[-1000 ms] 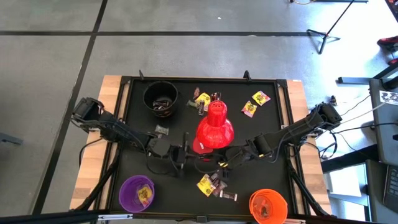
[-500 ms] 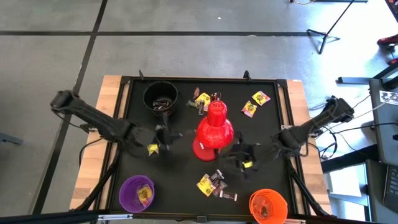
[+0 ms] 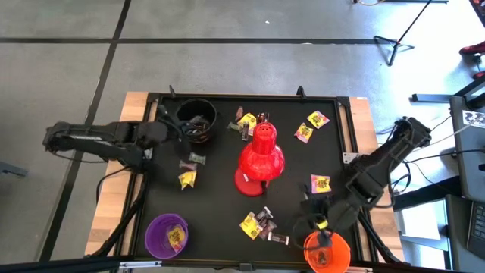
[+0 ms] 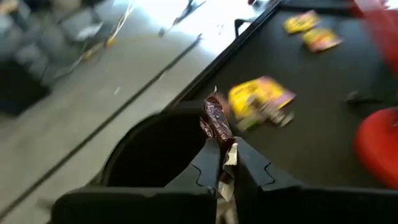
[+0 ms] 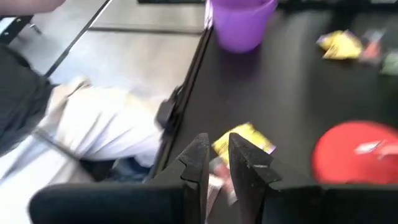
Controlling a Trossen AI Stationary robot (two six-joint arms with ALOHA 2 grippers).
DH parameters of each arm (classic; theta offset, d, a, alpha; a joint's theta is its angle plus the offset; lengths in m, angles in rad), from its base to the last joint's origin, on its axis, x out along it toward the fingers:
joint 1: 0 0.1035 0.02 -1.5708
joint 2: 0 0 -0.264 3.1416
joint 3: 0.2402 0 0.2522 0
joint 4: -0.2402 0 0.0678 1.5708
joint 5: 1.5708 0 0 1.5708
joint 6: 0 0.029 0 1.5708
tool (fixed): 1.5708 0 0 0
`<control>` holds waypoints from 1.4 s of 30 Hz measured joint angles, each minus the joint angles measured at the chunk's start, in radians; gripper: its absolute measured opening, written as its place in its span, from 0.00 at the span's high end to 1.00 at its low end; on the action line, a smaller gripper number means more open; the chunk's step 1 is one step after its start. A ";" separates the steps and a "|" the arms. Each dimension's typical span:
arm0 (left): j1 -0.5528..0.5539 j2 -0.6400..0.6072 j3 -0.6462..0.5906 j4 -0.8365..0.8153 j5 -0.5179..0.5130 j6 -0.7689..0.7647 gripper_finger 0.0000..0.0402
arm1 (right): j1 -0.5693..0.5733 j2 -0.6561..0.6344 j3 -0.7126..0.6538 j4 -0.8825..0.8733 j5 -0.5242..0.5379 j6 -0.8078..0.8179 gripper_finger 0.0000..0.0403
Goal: Organize candy in baskets
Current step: Put the brown chocolate bar into the black bucket, then adjust the orange bucket
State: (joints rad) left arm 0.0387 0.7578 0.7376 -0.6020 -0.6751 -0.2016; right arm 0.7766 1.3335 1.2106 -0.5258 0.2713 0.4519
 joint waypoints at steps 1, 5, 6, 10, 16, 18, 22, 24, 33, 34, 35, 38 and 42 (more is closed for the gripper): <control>0.033 0.000 0.000 -0.026 0.020 -0.010 0.97 | 0.012 0.004 0.000 -0.017 -0.009 0.034 0.85; 0.156 0.015 0.000 -0.072 0.115 -0.029 0.96 | 0.055 0.022 0.000 -0.065 -0.053 0.166 0.85; 0.181 0.021 0.000 -0.074 0.140 -0.029 0.96 | 0.062 0.027 0.000 -0.070 -0.063 0.195 0.85; 0.278 0.054 -0.001 -0.073 0.226 -0.028 0.96 | 0.097 0.053 0.000 -0.078 -0.118 0.306 0.85; 0.376 0.119 -0.001 -0.072 0.344 -0.028 0.96 | 0.145 0.102 0.000 -0.092 -0.192 0.440 0.85; 0.393 0.134 -0.001 -0.071 0.346 -0.027 0.95 | 0.157 0.123 0.000 -0.119 -0.199 0.476 0.85; 0.409 0.154 -0.001 -0.069 0.347 -0.007 0.87 | 0.163 0.166 0.000 -0.206 -0.249 0.563 0.85; 0.409 0.157 -0.001 -0.067 0.347 -0.006 0.81 | 0.162 0.185 0.000 -0.238 -0.274 0.596 0.85; 0.406 0.158 -0.001 -0.036 0.348 -0.006 0.65 | 0.159 0.222 0.000 -0.289 -0.317 0.620 0.85; 0.405 0.158 -0.001 -0.035 0.348 -0.006 0.65 | 0.159 0.222 0.000 -0.305 -0.315 0.624 0.85; 0.405 0.158 -0.001 -0.036 0.348 -0.007 0.65 | 0.159 0.222 0.000 -0.321 -0.309 0.630 0.85; 0.405 0.158 -0.001 -0.036 0.354 -0.007 0.65 | 0.159 0.222 0.000 -0.359 -0.309 0.652 0.85; 0.405 0.158 -0.001 -0.036 0.357 -0.027 0.65 | 0.159 0.222 0.000 -0.366 -0.335 0.702 0.85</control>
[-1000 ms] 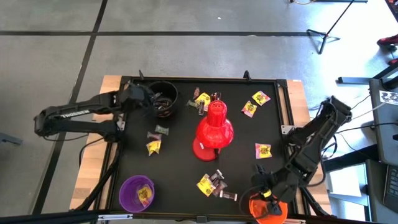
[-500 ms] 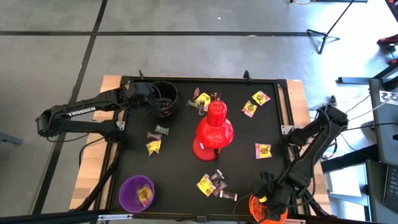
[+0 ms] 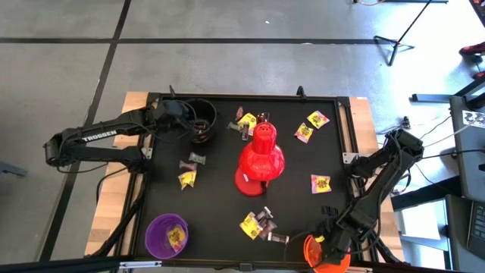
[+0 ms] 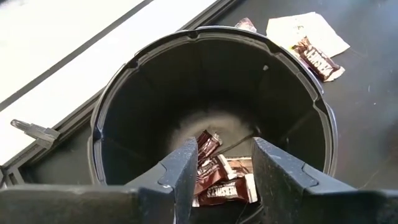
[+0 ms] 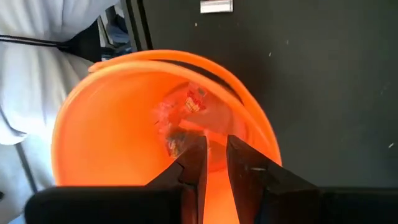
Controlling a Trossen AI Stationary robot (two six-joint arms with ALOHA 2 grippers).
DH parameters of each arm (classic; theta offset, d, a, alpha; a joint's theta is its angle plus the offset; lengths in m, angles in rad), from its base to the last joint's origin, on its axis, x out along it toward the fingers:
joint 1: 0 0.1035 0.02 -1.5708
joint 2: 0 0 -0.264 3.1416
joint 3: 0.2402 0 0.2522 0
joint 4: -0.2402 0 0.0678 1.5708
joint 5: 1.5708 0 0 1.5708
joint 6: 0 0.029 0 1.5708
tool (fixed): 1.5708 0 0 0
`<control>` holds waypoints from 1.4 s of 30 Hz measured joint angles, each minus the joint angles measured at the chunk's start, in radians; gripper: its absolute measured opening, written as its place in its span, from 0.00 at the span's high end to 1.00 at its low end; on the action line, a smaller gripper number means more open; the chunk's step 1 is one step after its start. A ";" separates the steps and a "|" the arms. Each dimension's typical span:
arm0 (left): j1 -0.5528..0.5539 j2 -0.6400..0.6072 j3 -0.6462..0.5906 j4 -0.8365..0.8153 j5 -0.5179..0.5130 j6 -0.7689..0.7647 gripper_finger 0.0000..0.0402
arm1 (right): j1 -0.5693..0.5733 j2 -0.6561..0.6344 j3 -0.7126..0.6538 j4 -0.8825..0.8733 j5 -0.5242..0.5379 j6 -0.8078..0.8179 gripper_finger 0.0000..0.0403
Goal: Organize candy in baskets
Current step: Adjust the orange bucket, then put the yellow candy into the violet bucket
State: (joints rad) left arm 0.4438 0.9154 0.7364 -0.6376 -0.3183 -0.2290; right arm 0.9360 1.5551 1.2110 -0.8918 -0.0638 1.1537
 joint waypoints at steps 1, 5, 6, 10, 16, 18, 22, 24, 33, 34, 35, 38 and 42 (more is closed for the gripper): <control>0.000 0.000 0.000 0.000 0.000 -0.001 0.65 | 0.000 0.000 0.000 0.000 -0.009 0.009 0.85; 0.000 0.000 0.000 0.000 0.005 -0.005 0.65 | 0.001 0.000 -0.013 0.002 -0.013 0.020 0.85; 0.000 0.000 0.000 0.000 0.012 -0.005 0.65 | 0.001 0.000 -0.021 -0.002 -0.008 0.020 0.85; 0.000 0.000 0.000 0.002 0.042 -0.006 0.65 | 0.000 0.000 -0.060 -0.013 0.006 0.020 0.85; 0.000 0.000 0.000 0.003 0.048 -0.007 0.65 | 0.000 0.000 -0.082 -0.115 0.049 0.023 0.85; 0.000 0.000 0.000 0.003 0.048 -0.008 0.65 | 0.000 0.000 -0.082 -0.147 0.067 0.025 0.85; 0.000 0.000 0.000 0.004 0.048 -0.032 0.65 | 0.000 0.000 -0.082 -0.185 0.095 0.026 0.85; 0.000 0.000 0.000 0.004 0.048 -0.034 0.65 | 0.000 0.000 -0.082 -0.197 0.099 0.026 0.85; -0.052 0.000 0.000 0.041 0.072 -0.036 0.65 | 0.000 -0.018 -0.073 -0.204 0.028 0.028 0.85; -0.057 -0.003 0.000 0.045 0.087 -0.017 0.65 | 0.000 -0.019 -0.064 -0.207 0.005 0.028 0.85; -0.061 -0.010 0.000 0.046 0.102 0.001 0.65 | 0.000 -0.019 -0.051 -0.215 -0.019 0.028 0.85; -0.066 -0.048 0.001 0.062 0.138 0.009 0.65 | 0.001 -0.021 0.004 -0.248 -0.052 0.032 0.85; -0.073 -0.107 0.024 0.097 0.210 0.010 0.65 | 0.000 -0.022 0.094 -0.270 0.025 0.011 0.85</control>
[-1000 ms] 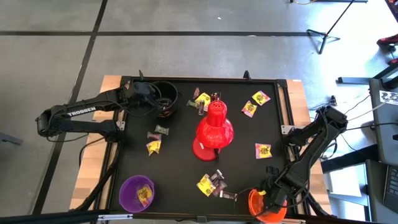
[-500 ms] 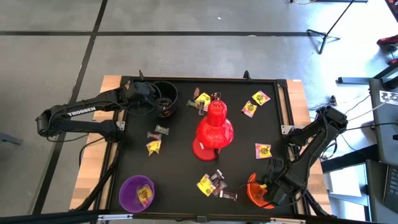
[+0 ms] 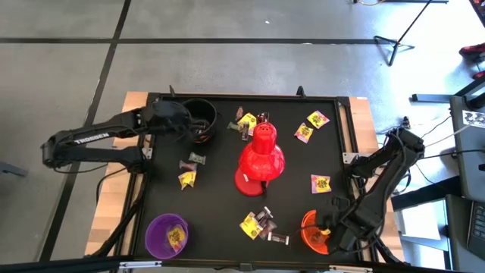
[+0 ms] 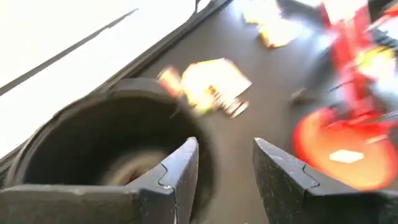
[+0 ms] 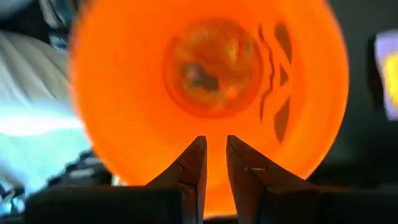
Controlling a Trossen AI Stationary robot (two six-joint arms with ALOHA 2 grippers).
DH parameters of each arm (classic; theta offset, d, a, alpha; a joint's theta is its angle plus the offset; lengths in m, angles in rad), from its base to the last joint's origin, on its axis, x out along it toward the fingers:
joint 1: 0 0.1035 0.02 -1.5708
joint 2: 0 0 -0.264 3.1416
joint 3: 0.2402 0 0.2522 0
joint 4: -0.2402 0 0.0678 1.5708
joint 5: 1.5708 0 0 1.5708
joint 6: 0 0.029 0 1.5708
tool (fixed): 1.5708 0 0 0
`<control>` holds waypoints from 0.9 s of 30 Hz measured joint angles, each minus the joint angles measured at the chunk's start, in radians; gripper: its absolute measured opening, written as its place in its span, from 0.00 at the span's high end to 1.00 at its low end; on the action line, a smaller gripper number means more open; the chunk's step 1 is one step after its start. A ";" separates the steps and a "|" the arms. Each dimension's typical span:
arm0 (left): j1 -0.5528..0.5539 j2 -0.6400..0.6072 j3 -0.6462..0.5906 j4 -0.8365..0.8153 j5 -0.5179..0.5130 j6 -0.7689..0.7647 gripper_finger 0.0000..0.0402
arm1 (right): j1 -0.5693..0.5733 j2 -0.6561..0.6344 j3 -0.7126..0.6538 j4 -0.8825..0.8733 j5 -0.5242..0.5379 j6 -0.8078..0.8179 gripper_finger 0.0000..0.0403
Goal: Organize candy in baskets
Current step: Put the yellow candy into the violet bucket
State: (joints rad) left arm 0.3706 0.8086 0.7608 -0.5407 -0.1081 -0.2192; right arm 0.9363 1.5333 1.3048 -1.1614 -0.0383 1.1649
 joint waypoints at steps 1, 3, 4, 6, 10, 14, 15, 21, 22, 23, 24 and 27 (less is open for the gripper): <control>-0.006 -0.014 0.007 0.022 0.028 -0.004 0.65 | -0.001 0.000 0.023 0.001 0.049 -0.020 0.85; -0.025 -0.043 0.009 0.084 0.089 -0.010 0.65 | -0.001 0.000 0.066 0.020 0.172 -0.068 0.85; -0.038 -0.054 0.009 0.127 0.123 -0.012 0.65 | -0.001 0.000 0.080 0.038 0.245 -0.097 0.85; -0.075 -0.068 0.010 0.209 0.188 -0.023 0.65 | -0.001 0.000 0.094 0.101 0.385 -0.165 0.85; -0.170 -0.068 0.010 0.342 0.247 -0.033 0.65 | -0.041 0.011 0.096 0.256 0.473 -0.330 0.85; -0.257 -0.053 0.010 0.397 0.212 -0.005 0.65 | -0.109 0.055 0.096 0.338 0.440 -0.447 0.85; -0.274 -0.047 0.010 0.398 0.194 0.008 0.65 | -0.125 0.068 0.096 0.347 0.419 -0.472 0.85; -0.338 -0.013 0.010 0.400 0.121 0.045 0.65 | -0.209 0.165 0.095 0.358 0.312 -0.559 0.85; -0.342 -0.007 0.010 0.400 0.118 0.051 0.65 | -0.221 0.181 0.095 0.362 0.291 -0.567 0.85; -0.347 0.000 0.010 0.400 0.118 0.059 0.65 | -0.232 0.197 0.095 0.368 0.272 -0.571 0.85; -0.349 0.006 0.010 0.401 0.118 0.068 0.65 | -0.240 0.210 0.095 0.374 0.257 -0.573 0.84; -0.348 0.022 0.010 0.400 0.117 0.073 0.65 | -0.261 0.242 0.095 0.390 0.236 -0.587 0.79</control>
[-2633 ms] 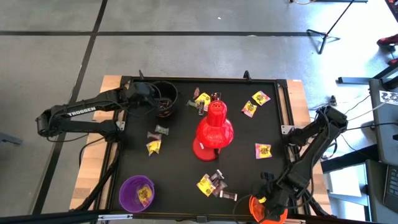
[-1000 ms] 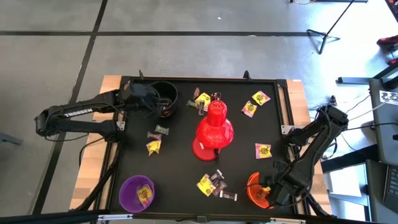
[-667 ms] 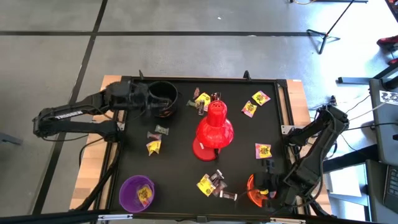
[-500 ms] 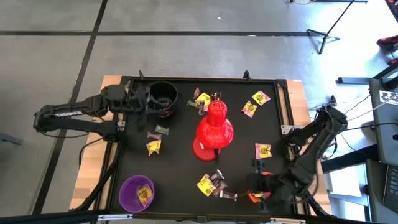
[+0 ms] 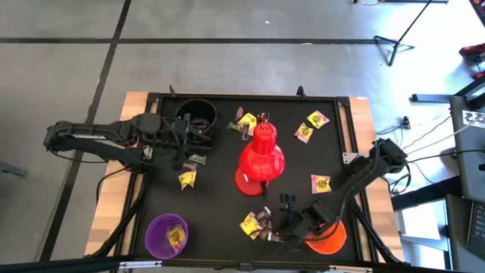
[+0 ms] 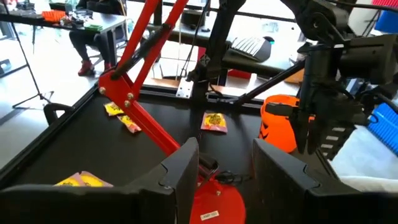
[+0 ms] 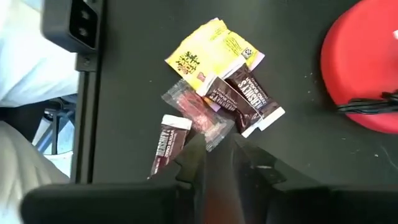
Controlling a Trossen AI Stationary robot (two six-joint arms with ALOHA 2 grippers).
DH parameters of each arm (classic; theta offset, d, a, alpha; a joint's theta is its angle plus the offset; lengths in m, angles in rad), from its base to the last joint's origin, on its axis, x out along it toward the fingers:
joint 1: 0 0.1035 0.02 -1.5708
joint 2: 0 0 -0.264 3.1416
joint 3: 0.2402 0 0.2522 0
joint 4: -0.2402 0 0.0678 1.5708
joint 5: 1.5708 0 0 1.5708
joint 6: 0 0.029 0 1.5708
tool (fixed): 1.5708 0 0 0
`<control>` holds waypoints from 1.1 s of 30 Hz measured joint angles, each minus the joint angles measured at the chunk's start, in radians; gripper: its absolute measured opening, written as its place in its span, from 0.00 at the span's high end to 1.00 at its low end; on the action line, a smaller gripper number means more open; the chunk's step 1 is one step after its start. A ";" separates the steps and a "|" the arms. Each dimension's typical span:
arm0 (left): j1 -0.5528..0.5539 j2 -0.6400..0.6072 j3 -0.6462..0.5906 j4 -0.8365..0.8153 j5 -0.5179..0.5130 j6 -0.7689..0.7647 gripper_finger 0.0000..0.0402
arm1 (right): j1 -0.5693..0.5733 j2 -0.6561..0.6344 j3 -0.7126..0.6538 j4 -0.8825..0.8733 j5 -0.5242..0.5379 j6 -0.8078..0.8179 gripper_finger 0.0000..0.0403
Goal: Organize candy in baskets
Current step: Put the yellow candy into the violet bucket
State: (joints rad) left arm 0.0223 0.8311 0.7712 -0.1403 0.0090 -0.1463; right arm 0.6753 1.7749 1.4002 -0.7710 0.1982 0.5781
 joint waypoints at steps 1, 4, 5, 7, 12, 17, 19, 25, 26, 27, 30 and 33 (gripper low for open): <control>0.000 0.005 0.000 0.000 -0.001 0.000 0.65 | -0.004 0.006 0.000 0.003 0.001 -0.006 0.76; 0.000 0.015 0.000 0.003 -0.001 0.027 0.65 | -0.014 0.010 0.001 -0.015 0.020 -0.024 0.69; 0.000 0.015 0.000 0.004 -0.001 0.041 0.65 | -0.020 0.007 0.008 -0.057 0.028 -0.016 0.67; 0.000 0.014 0.000 0.019 0.000 0.057 0.65 | -0.022 -0.008 0.025 -0.198 0.099 0.062 0.65; 0.000 0.005 -0.001 0.073 0.016 0.079 0.65 | -0.022 -0.076 0.025 -0.418 0.327 0.245 0.65; 0.000 0.005 -0.001 0.084 0.092 0.108 0.65 | -0.036 -0.135 -0.007 -0.480 0.345 0.390 0.66; 0.000 0.004 -0.001 0.082 0.124 0.129 0.65 | -0.041 -0.151 -0.029 -0.484 0.334 0.436 0.66; 0.000 0.004 -0.001 0.072 0.204 0.149 0.65 | -0.084 -0.199 -0.144 -0.488 0.217 0.560 0.66; 0.000 0.005 -0.001 0.066 0.217 0.161 0.65 | -0.092 -0.209 -0.172 -0.485 0.190 0.581 0.66; 0.000 0.005 -0.001 0.062 0.228 0.173 0.65 | -0.101 -0.219 -0.201 -0.482 0.161 0.600 0.66; 0.000 0.005 -0.001 0.044 0.244 0.198 0.65 | -0.123 -0.265 -0.298 -0.434 0.082 0.660 0.66; 0.000 0.005 -0.001 0.014 0.244 0.229 0.65 | -0.127 -0.320 -0.395 -0.351 0.025 0.724 0.66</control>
State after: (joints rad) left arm 0.0227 0.8356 0.7704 -0.1259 0.2534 0.0826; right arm 0.5480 1.4553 1.0057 -1.1219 0.2233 1.3017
